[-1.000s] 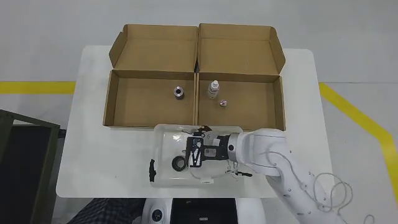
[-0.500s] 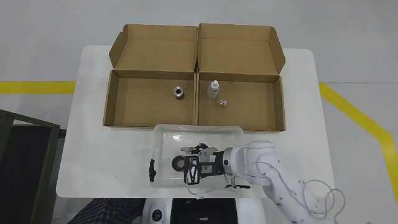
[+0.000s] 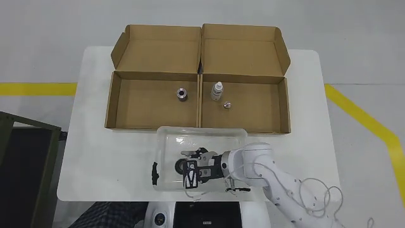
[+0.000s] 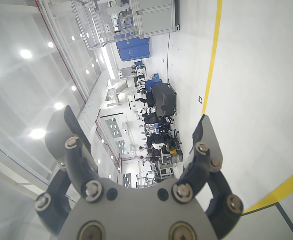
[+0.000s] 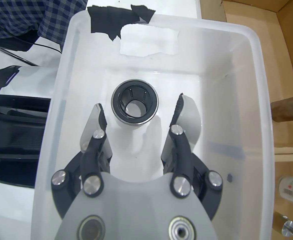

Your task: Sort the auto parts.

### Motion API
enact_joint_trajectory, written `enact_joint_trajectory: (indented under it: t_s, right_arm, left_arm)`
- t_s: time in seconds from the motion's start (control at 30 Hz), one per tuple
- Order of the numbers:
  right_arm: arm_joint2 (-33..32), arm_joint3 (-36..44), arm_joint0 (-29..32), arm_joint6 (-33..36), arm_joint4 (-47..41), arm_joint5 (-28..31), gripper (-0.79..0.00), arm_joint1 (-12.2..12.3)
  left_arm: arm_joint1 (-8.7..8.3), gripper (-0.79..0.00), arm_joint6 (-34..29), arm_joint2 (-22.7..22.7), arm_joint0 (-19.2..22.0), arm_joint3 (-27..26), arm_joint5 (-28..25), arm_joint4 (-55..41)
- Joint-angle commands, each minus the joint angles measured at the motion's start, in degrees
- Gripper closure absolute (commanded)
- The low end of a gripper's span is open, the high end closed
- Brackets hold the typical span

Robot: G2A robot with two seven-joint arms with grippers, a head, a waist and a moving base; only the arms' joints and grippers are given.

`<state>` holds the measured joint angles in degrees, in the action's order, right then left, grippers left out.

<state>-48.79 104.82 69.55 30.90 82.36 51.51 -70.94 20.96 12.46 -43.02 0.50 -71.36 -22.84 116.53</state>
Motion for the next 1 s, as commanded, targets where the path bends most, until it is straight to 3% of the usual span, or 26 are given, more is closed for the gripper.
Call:
enact_joint_trajectory:
  t_s: [0.0,0.27,0.47,0.53,0.6,0.7,0.97]
  right_arm:
    - [0.83,-0.86,-0.86,-0.09,0.14,-0.11,-0.523,-0.16]
    - [4.03,-4.88,-4.18,-1.22,0.12,-1.46,-0.563,-0.98]
    - [6.06,-7.15,-6.03,-1.71,0.19,-1.62,-0.517,-1.48]
    - [6.55,-7.51,-6.45,-2.24,0.04,-1.54,-0.369,-1.61]
    - [6.85,-7.63,-6.75,-2.99,-0.07,-1.55,-0.299,-1.68]
    - [6.92,-7.57,-6.83,-4.53,-0.06,-1.56,-0.006,-1.65]
    - [4.58,-5.94,-6.33,-7.97,-1.85,-0.91,0.0,-0.97]
  left_arm:
    - [0.0,-0.785,0.0,0.0,0.0,0.0,0.0,0.0]
    - [0.0,-0.785,0.0,0.0,0.0,0.0,0.0,0.0]
    - [0.0,-0.785,0.0,0.0,0.0,0.0,0.0,0.0]
    - [0.0,-0.785,0.0,0.0,0.0,0.0,0.0,0.0]
    - [0.0,-0.785,0.0,0.0,0.0,0.0,0.0,0.0]
    - [0.0,-0.785,0.0,0.0,0.0,0.0,0.0,0.0]
    - [0.0,-0.785,0.0,0.0,0.0,0.0,0.0,0.0]
